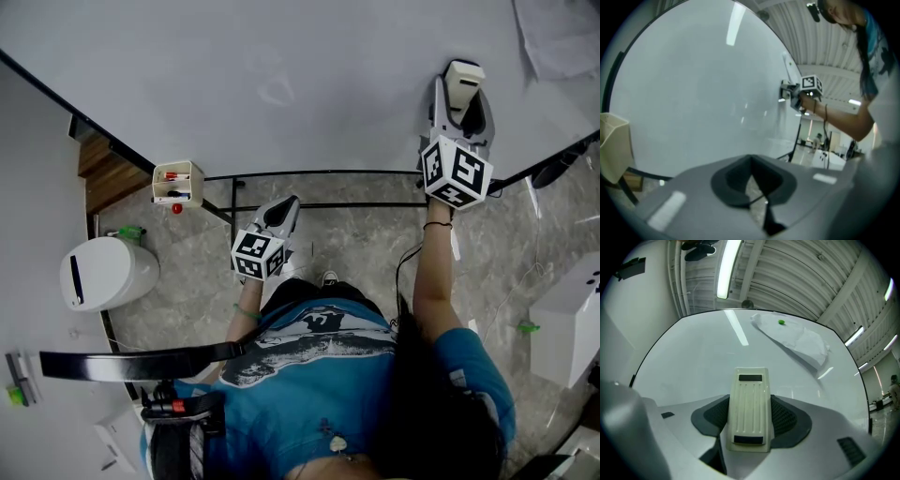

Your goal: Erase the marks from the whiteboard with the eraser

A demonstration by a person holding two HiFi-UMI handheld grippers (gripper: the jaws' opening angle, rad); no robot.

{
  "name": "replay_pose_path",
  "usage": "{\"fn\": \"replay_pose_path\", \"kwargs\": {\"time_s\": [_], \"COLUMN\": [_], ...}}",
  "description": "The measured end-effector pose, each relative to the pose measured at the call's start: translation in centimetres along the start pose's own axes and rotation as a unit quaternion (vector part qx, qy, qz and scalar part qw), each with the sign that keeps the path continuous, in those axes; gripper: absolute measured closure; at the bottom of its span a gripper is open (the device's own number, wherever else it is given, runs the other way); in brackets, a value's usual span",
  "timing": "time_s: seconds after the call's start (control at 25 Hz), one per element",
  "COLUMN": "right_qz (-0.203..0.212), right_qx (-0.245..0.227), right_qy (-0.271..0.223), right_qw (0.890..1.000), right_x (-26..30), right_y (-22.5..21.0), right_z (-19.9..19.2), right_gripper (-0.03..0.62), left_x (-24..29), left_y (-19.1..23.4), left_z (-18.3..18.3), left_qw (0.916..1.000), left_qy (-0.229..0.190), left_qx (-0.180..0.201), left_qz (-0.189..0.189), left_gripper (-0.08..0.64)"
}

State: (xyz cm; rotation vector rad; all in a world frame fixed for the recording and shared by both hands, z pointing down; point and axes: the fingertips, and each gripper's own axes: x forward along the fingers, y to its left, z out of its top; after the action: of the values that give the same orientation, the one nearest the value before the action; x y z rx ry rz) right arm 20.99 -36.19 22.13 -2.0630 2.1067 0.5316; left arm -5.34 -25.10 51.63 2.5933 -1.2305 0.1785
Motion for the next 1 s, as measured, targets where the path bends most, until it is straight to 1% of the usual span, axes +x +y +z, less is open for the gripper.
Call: {"fn": "replay_pose_path", "kwargs": {"time_s": [0.24, 0.52, 0.64, 0.8, 1.0], "right_qz": [0.042, 0.091, 0.122, 0.165, 0.188], "right_qx": [-0.057, -0.05, -0.052, -0.075, -0.082], "right_qy": [-0.016, -0.018, -0.012, 0.005, 0.02], "right_qw": [0.997, 0.994, 0.991, 0.983, 0.979], "right_x": [0.2, 0.1, 0.0, -0.5, -1.1], "right_y": [7.8, 15.7, 19.1, 23.9, 28.2], "right_z": [1.1, 1.2, 0.6, -1.1, -2.1], "right_gripper": [0.33, 0.33, 0.33, 0.33, 0.33], "left_x": [-0.5, -1.3, -1.5, -2.0, -2.8], "left_y": [0.6, 1.5, 2.0, 2.5, 3.0], "left_z": [-0.1, -0.6, -0.7, -0.8, -0.6], "left_qw": [1.0, 0.9998, 0.9996, 0.9993, 0.9988], "left_qy": [0.0, -0.005, -0.008, -0.01, -0.014], "left_qx": [-0.004, -0.01, -0.012, -0.015, -0.019], "left_qz": [0.008, 0.019, 0.025, 0.033, 0.043], "left_gripper": [0.558, 0.558, 0.558, 0.558, 0.558]}}
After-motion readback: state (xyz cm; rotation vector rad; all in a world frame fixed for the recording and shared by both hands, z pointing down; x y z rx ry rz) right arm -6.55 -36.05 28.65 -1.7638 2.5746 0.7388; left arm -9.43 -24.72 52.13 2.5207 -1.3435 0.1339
